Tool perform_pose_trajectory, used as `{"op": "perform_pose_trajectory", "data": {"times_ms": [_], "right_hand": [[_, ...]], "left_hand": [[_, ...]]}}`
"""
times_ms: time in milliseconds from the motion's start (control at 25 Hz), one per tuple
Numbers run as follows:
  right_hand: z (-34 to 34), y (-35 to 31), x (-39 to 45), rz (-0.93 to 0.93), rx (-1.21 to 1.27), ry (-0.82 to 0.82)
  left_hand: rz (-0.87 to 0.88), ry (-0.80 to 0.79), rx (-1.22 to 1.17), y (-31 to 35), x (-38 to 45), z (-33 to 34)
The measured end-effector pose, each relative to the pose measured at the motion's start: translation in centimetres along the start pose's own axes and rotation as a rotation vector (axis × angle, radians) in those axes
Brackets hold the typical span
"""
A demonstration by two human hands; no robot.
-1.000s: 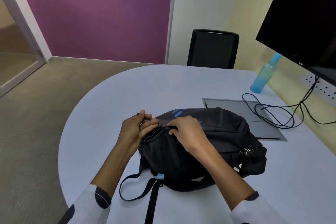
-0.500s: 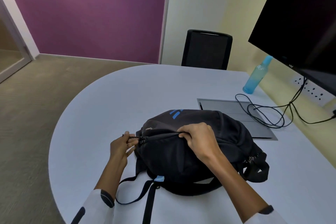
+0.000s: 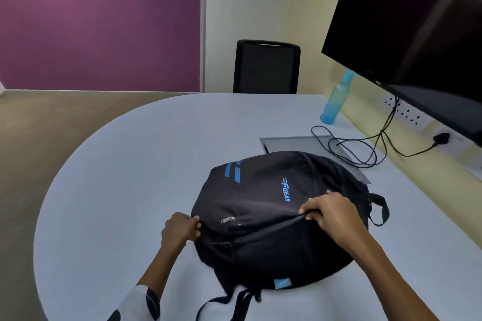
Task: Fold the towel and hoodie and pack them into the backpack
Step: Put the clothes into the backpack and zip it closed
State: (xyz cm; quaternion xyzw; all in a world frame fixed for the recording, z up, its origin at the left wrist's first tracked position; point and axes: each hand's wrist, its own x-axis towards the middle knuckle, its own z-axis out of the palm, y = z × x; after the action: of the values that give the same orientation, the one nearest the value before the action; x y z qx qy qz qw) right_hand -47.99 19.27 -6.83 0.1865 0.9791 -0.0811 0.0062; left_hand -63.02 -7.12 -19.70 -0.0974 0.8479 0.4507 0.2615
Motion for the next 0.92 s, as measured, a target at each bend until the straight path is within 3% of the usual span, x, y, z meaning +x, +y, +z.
{"op": "perform_pose_trajectory", "data": {"times_ms": [120,280,480,680,920], "right_hand": [[0.0,5.4,-1.6,0.205,0.018,-0.009],[1.3,10.3,-2.0,0.471,0.32,0.178],[3.0,10.6,-1.1,0.49,0.464,0.316],[3.8,10.7,-0.6,0.556,0.589,0.31],[3.3,9.9,0.7,0.643,0.71,0.468]], "left_hand": [[0.242,0.214,0.236,3.5,-0.1,1.3],[0.576,0.09,0.22,10.1,-0.7,4.4],[0.902,-0.064,0.323,16.2,0.3,10.6],[0.929,-0.165,0.469,19.7,2.5,14.3],[0.828,-0.213,0.456,21.5,5.2,14.9]]}}
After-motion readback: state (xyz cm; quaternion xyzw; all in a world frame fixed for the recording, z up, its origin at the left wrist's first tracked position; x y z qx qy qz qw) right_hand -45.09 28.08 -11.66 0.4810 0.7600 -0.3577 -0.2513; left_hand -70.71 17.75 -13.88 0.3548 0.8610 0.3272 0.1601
